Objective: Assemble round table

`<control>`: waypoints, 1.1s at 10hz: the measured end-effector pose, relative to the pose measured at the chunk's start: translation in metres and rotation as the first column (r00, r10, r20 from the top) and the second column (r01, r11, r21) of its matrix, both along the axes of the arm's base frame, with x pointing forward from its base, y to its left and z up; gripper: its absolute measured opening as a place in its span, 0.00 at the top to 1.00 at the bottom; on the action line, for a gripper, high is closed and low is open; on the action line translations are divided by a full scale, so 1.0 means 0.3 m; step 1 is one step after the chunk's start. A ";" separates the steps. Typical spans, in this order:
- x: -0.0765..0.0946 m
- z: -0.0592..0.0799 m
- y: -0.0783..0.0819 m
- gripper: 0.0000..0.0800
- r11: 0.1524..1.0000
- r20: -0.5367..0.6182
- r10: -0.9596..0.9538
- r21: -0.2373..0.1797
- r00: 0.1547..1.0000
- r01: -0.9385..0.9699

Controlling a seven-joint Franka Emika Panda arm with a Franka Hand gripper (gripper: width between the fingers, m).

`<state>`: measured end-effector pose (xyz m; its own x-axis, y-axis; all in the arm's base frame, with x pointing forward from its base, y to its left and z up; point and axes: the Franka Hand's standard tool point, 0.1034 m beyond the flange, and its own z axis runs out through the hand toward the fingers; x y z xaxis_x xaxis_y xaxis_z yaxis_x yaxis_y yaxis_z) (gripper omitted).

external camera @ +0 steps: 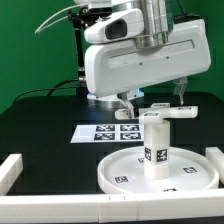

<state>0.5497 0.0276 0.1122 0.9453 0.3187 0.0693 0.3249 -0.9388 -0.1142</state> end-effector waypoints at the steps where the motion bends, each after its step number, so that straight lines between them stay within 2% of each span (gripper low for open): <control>1: -0.001 -0.004 0.000 0.19 1.000 -0.001 0.000 0.000 1.000 0.000; 5: -0.001 -0.019 0.000 0.22 1.000 -0.001 -0.003 -0.003 1.000 0.003; 6: 0.000 -0.019 -0.001 0.45 1.000 -0.001 -0.003 -0.003 1.000 0.003; 9: 0.000 -0.019 -0.001 0.45 1.000 -0.001 -0.004 -0.003 1.000 0.004; 11: 0.002 -0.019 -0.002 0.45 0.995 -0.011 -0.096 0.002 0.995 0.096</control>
Offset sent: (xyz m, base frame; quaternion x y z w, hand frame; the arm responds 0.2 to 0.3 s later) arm 0.0039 0.0018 -0.0015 -0.0104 0.0087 0.0033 0.9999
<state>0.5504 0.0269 0.1063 0.9722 0.2266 0.0593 0.2323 -0.9652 -0.1201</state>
